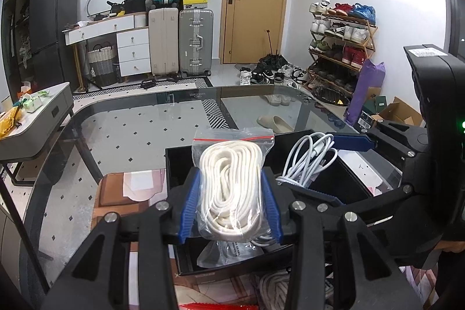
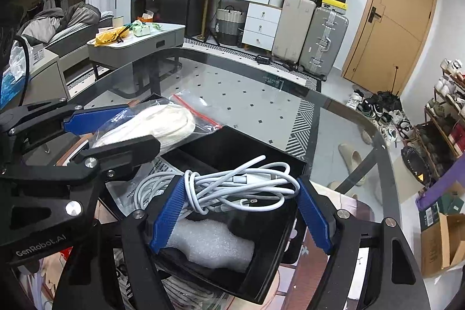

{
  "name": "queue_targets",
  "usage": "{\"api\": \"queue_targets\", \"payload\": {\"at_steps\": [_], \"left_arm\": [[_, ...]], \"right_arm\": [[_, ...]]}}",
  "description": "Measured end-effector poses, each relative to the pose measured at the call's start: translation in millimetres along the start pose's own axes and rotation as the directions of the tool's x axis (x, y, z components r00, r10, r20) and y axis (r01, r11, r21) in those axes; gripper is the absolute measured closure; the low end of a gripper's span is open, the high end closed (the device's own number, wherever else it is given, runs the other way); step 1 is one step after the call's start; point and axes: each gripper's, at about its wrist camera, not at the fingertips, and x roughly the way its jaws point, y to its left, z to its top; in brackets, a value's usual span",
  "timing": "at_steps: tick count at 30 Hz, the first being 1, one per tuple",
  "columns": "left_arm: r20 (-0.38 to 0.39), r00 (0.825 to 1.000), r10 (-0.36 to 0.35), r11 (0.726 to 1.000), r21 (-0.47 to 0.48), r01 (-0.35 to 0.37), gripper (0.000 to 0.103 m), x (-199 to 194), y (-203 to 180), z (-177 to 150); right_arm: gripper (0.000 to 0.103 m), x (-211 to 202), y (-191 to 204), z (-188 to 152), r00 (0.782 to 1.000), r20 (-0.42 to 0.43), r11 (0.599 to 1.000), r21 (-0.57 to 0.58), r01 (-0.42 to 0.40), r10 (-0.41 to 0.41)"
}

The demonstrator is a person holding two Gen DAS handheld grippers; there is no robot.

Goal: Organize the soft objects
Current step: 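Lift and carry the bagged rope and white cable with both tools over the black box, then open both tools to drop the bagged rope and cable into the box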

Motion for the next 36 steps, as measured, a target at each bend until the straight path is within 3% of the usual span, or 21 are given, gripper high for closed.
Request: {"api": "queue_targets", "payload": {"at_steps": [6,8,13,15,17,22,36], "left_arm": [[-0.001,1.000,-0.003,1.000,-0.001,0.003,0.062,0,0,0],[-0.002,1.000,-0.009,1.000,-0.005,0.009,0.059,0,0,1],[0.025,0.999,-0.028,0.999,-0.038,0.029,0.030,-15,6,1],[0.043,0.999,-0.025,0.998,-0.060,0.027,0.006,-25,10,0],[0.070,0.997,-0.010,0.997,-0.081,0.016,0.000,-36,13,-2],[0.067,0.997,0.035,0.998,-0.051,-0.032,0.000,-53,13,-11],[0.025,0.996,0.086,0.996,-0.016,-0.086,0.000,-93,13,-52]], "right_arm": [[0.024,2,0,-1,1.000,0.001,1.000,-0.013,-0.010,0.010],[0.018,-3,-2,-4,1.000,0.013,1.000,-0.014,0.005,-0.005],[0.006,-27,-12,-8,0.997,0.064,0.999,0.030,0.029,-0.030],[0.004,-40,-19,-12,0.996,0.082,0.997,0.071,0.030,-0.035],[0.001,-55,-28,-18,0.994,0.102,0.992,0.123,0.016,-0.029],[0.001,-81,-39,-36,0.994,0.111,0.975,0.221,-0.029,0.004],[0.001,-115,-10,-84,0.997,0.077,0.973,0.226,-0.039,0.023]]}}
